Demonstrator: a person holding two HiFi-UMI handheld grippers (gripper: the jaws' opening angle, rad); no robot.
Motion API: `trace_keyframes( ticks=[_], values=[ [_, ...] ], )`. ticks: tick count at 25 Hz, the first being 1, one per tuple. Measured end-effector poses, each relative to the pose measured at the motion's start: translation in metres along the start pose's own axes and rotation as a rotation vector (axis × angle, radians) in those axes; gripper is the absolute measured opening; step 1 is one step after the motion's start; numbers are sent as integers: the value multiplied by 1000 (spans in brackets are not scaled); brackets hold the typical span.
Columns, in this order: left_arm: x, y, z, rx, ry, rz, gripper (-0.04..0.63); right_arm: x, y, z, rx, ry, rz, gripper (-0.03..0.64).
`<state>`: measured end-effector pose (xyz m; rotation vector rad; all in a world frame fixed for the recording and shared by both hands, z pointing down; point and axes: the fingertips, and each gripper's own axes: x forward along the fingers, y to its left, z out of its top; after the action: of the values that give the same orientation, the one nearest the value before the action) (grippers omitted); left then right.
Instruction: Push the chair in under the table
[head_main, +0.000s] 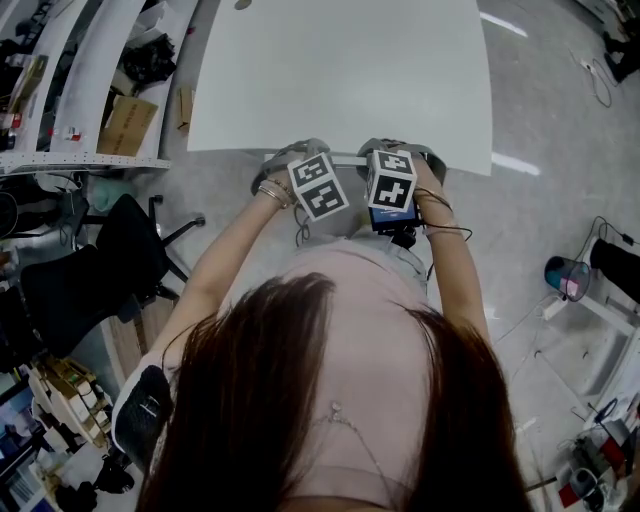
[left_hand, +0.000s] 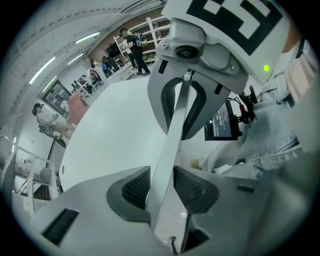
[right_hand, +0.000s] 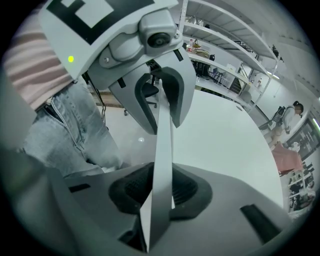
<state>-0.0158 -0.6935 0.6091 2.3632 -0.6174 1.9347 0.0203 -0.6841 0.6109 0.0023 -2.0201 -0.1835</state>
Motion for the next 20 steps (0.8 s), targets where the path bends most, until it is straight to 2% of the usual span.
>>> trace_keyframes(
  ticks=[12, 20],
  values=[
    [0, 0, 2, -23, 7, 3, 147, 5, 1, -1, 23, -9, 63, 91],
    [-2, 0, -4, 18, 17, -36, 130, 9, 0, 2, 13, 2, 54, 91]
  ],
)
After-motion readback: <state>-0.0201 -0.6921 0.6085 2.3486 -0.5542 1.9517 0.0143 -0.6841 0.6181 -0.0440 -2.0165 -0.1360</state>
